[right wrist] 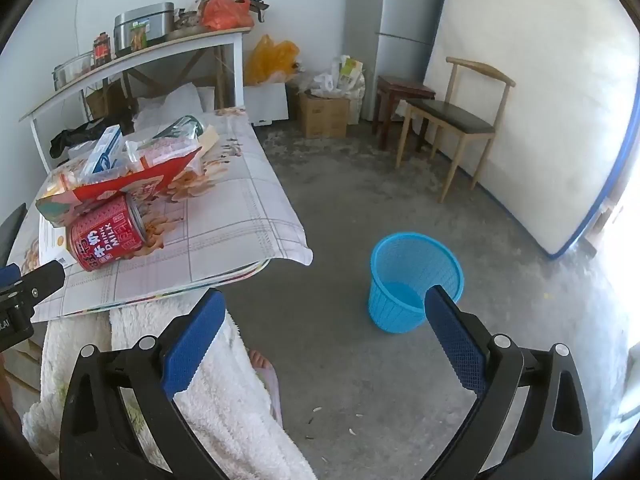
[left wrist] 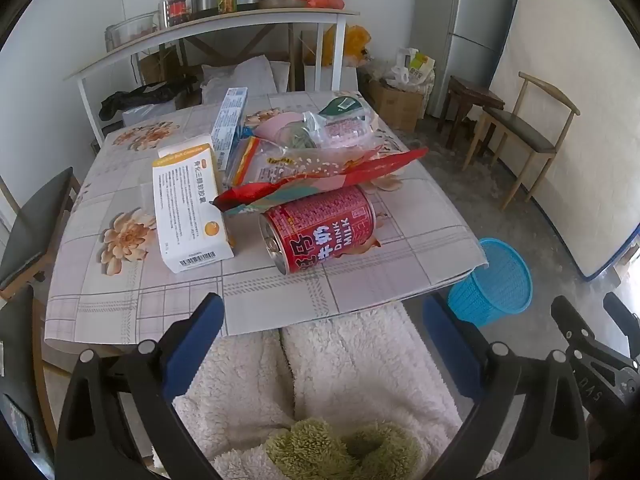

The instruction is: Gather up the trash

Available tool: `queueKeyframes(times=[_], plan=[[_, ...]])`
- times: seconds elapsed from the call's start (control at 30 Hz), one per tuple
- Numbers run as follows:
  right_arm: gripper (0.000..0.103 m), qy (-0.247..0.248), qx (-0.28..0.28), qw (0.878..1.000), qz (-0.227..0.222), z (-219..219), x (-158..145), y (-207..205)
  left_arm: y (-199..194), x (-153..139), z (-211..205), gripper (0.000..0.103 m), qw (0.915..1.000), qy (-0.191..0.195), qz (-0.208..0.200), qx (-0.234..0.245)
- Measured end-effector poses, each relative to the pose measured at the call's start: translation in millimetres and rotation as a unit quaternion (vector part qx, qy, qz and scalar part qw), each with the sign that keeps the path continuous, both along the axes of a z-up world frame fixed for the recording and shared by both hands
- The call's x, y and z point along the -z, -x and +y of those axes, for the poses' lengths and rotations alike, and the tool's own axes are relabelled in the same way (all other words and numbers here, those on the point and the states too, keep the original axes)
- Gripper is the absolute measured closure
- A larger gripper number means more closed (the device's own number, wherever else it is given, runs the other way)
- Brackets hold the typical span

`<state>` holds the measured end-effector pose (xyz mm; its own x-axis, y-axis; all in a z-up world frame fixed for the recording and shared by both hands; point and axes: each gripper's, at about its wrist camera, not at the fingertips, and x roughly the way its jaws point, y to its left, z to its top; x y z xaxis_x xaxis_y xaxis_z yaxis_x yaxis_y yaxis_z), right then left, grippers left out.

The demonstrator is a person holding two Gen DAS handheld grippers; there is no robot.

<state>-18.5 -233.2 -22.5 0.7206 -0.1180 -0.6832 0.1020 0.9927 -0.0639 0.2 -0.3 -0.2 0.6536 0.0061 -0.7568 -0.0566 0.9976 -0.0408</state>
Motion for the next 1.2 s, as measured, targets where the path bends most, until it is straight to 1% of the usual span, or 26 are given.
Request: queueKeyframes(times=[0.4, 1.2], plan=[[0.008, -0.004, -0.002, 1.0, 0.0, -9, -2, -7, 0, 0, 0, 0.006, 1.0, 0.002, 0.0, 0.0], [0.008, 0.001, -0.001, 1.0, -0.005, -11, 1, -6, 0, 0, 0, 0.006, 1.0, 0.003, 0.003, 0.0]])
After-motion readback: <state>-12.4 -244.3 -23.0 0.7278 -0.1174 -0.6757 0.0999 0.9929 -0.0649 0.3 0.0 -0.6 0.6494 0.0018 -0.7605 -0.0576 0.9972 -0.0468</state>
